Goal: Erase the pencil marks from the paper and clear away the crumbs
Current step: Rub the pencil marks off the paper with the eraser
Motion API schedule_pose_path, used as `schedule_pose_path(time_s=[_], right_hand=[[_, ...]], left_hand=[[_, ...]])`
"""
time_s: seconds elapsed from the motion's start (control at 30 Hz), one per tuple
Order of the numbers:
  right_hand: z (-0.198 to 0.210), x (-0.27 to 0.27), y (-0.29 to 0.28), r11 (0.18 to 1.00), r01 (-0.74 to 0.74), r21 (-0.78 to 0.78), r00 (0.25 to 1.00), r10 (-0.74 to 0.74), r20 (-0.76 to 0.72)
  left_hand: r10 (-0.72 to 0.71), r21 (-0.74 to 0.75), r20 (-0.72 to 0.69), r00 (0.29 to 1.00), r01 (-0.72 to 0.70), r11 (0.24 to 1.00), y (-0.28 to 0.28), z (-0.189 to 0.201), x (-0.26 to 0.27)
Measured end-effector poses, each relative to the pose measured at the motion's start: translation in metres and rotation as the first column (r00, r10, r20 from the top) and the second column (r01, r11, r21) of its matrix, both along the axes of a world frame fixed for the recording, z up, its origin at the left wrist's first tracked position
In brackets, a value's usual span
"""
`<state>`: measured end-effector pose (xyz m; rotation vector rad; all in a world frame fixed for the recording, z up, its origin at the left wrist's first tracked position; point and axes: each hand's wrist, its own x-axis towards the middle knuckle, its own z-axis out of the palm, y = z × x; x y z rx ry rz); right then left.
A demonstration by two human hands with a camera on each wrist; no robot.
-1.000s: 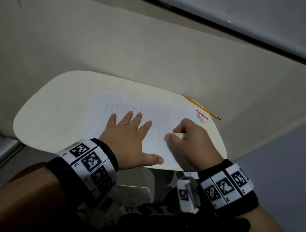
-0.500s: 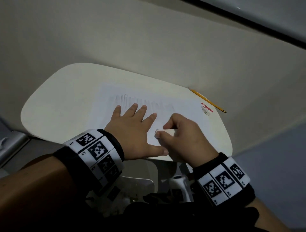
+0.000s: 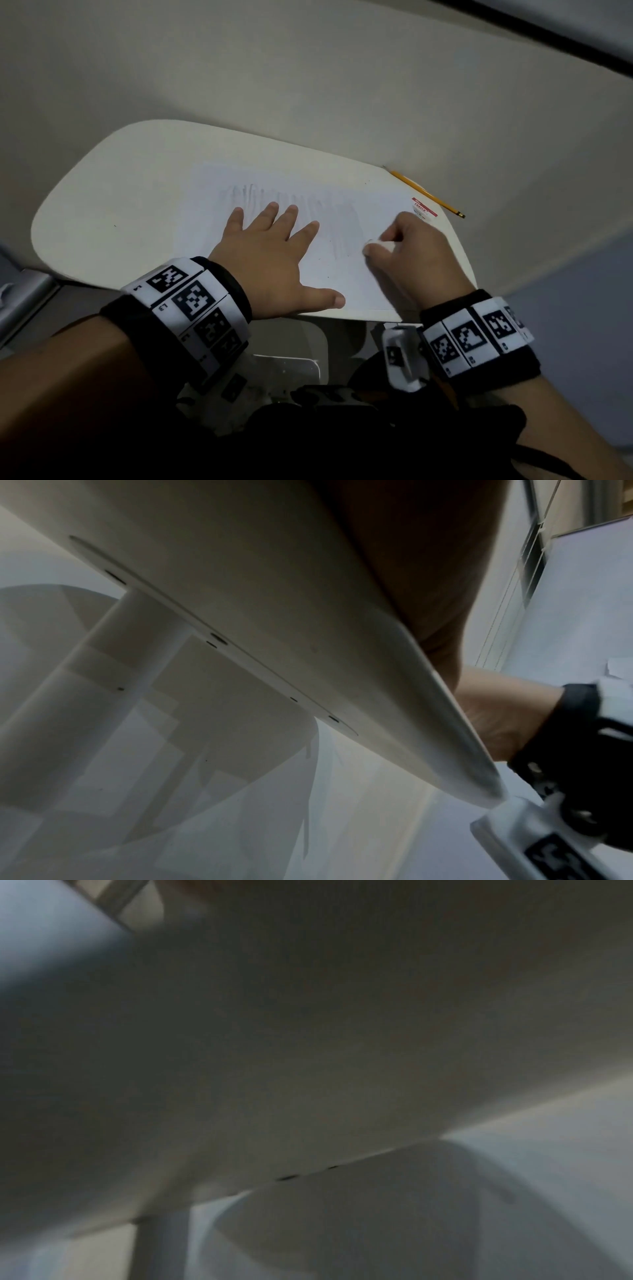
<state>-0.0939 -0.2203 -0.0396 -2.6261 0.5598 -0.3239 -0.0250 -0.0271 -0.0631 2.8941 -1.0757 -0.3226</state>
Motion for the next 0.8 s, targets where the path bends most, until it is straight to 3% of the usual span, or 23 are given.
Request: schedule_pose_path(time_s=[0.07,0.23,0.47,0.63,0.8], right_hand=[[0.002,0.0,-0.005,1.0,0.022,-0.003,1.0,-0.022,0.014],[-0.003,-0.007,0.03,0.984,-0.163,0.068,0.985,0.166,-0.045],[0.002,-0.001,-0.012,0.999,0.041,0.024,0.999,-0.041,-0.003],[-0.001,-0.002,0.031,0.983,-0.166,0.077,0.986,0.168,-0.019],[0.001,0.009,0.0,1.0,0.014,0.023,1.0,-0.013,-0.016]], left_hand=[[-0.001,-0.001,0.003,1.0,0.001,1.0,0.0,0.0,0.0],[-0.001,-0.007,0.01,1.0,0.001,1.0,0.001,-0.001,0.001],[-0.001,0.0,-0.001,1.0,0.001,1.0,0.001,0.0,0.0],[0.0,-0.012,0.008,1.0,0.0,1.0,0.001,0.0,0.0],[-0.002,-0.004,0.013,1.0,0.002,1.0,0.002,-0.001,0.001]])
